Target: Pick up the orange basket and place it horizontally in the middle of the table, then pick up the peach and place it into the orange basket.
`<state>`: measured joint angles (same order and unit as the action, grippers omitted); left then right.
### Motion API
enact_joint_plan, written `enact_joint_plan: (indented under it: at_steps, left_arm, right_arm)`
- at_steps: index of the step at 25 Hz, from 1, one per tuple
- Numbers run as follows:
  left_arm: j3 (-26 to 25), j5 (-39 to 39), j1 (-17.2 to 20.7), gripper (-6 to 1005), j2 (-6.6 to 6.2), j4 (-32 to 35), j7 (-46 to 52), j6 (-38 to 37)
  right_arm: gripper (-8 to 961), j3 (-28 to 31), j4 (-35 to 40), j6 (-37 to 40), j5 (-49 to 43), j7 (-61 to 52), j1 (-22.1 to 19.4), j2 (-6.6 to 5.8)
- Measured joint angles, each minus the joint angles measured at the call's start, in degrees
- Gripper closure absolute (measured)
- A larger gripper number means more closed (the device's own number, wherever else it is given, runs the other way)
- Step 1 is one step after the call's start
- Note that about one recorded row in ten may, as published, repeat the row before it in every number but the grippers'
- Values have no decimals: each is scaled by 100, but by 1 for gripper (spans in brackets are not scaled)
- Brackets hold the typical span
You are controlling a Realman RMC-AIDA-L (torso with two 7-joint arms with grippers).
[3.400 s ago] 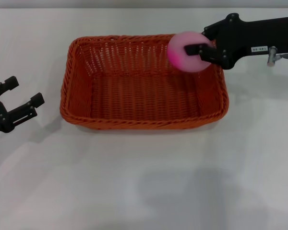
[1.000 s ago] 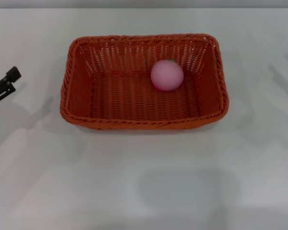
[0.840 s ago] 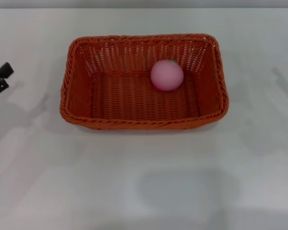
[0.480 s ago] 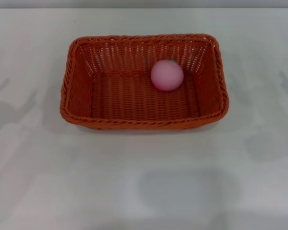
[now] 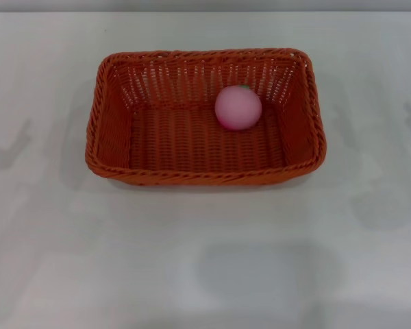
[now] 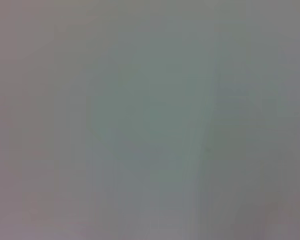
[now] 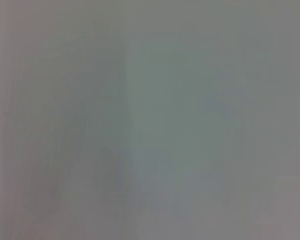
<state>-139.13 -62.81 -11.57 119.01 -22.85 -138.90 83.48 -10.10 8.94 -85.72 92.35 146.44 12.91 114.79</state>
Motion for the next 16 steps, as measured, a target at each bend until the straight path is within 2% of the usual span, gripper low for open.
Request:
enact_joint_plan:
  at_steps: [16]
  left_arm:
    - [0, 84, -52, 122, 0, 18, -45, -6]
  right_arm:
    - [260, 61, 33, 20, 50, 7, 51, 0]
